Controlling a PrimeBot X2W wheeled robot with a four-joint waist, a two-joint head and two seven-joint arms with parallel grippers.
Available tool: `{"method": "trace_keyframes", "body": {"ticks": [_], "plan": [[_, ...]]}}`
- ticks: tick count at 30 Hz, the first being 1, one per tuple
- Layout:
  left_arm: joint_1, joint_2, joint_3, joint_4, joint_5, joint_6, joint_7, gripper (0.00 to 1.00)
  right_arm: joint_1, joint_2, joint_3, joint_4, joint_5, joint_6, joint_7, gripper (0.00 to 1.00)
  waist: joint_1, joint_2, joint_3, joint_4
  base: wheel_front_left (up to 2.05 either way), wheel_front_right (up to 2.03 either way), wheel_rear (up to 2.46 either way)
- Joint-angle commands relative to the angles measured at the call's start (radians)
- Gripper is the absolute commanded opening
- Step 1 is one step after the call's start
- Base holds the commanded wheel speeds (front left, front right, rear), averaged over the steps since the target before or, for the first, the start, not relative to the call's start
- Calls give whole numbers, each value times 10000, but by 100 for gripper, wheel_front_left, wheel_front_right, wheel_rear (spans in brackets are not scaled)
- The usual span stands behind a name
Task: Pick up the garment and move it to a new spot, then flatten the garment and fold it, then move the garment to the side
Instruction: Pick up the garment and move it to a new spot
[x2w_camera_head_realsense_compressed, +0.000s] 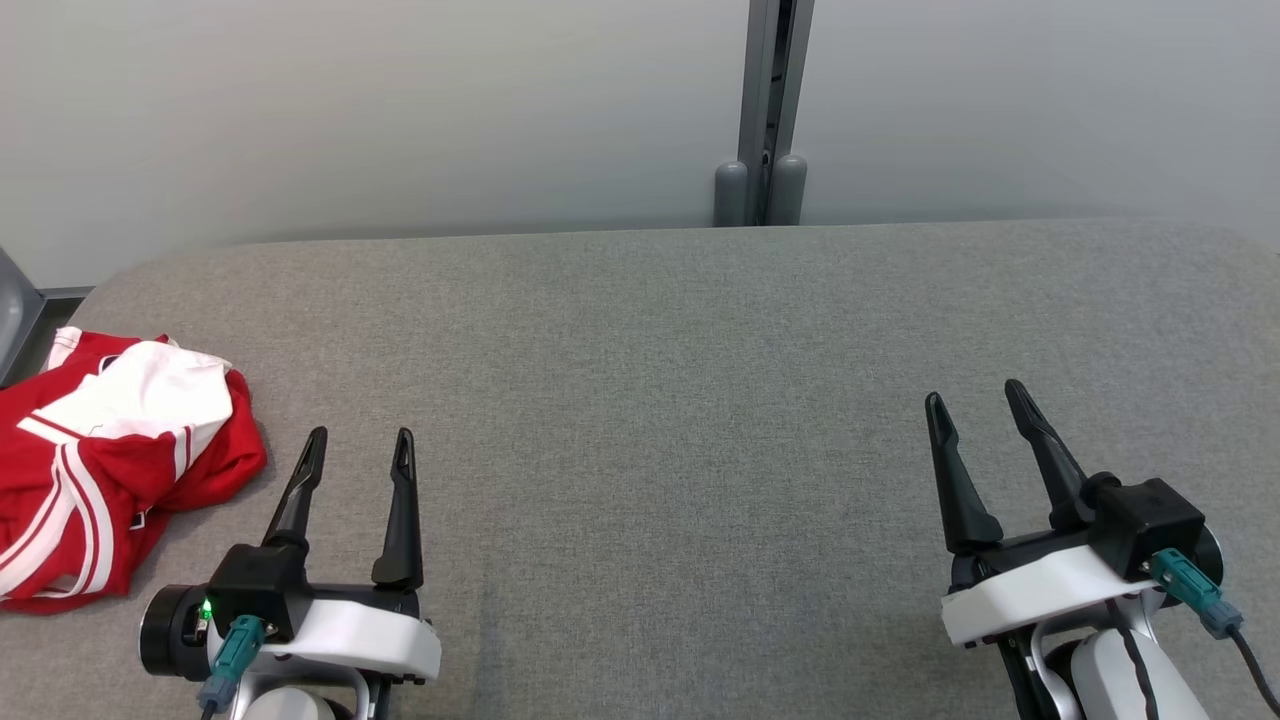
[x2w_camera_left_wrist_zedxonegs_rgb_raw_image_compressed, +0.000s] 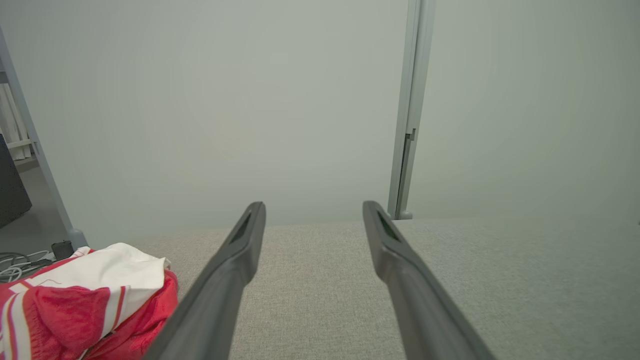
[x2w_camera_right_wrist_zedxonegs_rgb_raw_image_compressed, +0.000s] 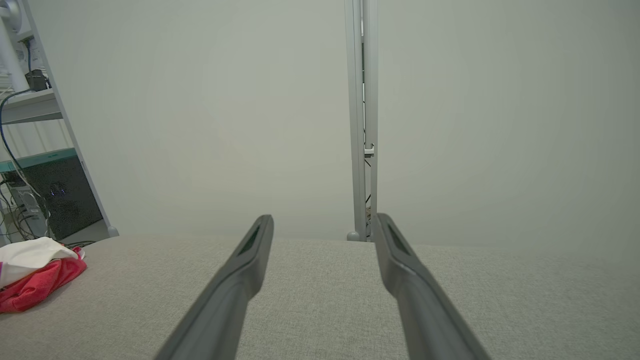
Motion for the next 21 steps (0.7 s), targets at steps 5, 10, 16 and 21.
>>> {"method": "trace_keyframes", "body": {"ticks": [5, 10, 16, 21], "plan": [[-99, 46, 106, 93, -161, 10, -21, 100, -75, -82, 9, -57, 112, 18, -74, 100, 0, 0, 7, 33, 0, 0, 0], [-133, 45, 204, 224, -309, 56, -21, 100, -67, -82, 96, -29, 275, 18, -74, 100, 0, 0, 6, 130, 0, 0, 0], [-224, 45, 317, 446, -362, 88, -19, 100, -49, -80, 172, -2, 429, 18, -73, 100, 0, 0, -12, 544, 0, 0, 0], [-227, 45, 328, 657, -503, 162, -19, 100, 38, -79, 259, 61, 564, 18, -73, 100, 0, 0, -67, 1148, 0, 0, 0]]}}
